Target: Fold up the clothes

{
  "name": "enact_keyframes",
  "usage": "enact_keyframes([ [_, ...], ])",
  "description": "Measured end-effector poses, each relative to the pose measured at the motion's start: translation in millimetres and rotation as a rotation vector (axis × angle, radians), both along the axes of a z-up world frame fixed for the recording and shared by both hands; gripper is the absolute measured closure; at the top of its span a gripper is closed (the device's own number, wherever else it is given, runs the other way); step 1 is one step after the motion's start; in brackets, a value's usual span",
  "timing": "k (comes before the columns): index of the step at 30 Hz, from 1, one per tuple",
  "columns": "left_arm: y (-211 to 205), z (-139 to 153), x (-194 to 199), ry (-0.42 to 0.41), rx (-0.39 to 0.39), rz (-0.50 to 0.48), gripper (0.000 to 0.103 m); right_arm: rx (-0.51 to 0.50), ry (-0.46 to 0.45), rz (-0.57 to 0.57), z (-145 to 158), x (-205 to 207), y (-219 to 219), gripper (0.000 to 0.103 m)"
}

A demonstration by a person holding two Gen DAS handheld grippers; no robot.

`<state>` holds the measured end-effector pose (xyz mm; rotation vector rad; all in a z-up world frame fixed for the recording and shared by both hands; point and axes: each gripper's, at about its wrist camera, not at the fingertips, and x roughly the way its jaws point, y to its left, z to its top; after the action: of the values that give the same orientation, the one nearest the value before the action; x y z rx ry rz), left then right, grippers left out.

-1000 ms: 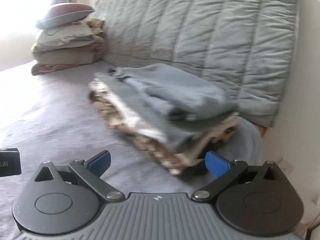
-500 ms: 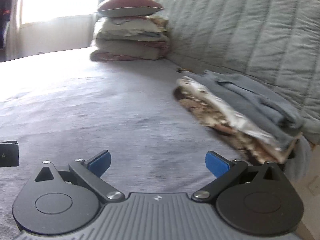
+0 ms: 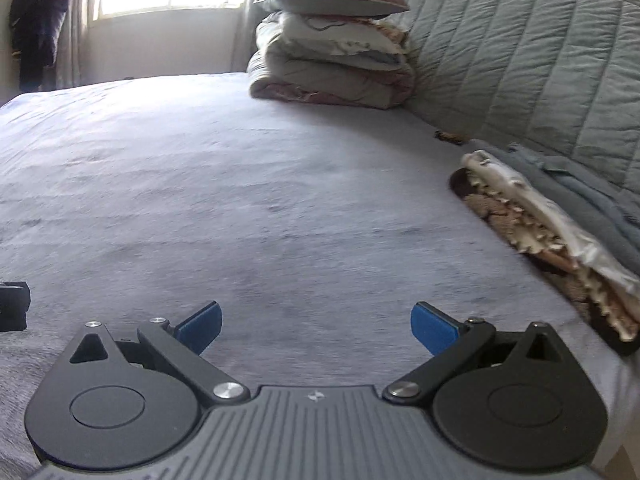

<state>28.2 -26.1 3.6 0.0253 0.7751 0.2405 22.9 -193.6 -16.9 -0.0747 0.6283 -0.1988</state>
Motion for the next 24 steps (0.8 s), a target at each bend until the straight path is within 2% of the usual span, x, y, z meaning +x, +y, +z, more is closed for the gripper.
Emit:
enact_keyframes([
  [6,22,-12,6,-0.016,-0.013,0.029,0.000,-0.002,0.006,0.044,-12,12,24,0.000],
  [12,37,-25,9,-0.069,-0.032,0.026,0.000,0.005,-0.014,0.083,-27,22,37,0.000],
  [18,48,-46,10,-0.106,-0.024,0.023,0.000,0.003,-0.020,0.099,-46,31,39,0.000],
  [24,52,-64,9,-0.130,-0.040,0.030,0.000,0.054,-0.017,0.097,-50,35,32,0.000],
])
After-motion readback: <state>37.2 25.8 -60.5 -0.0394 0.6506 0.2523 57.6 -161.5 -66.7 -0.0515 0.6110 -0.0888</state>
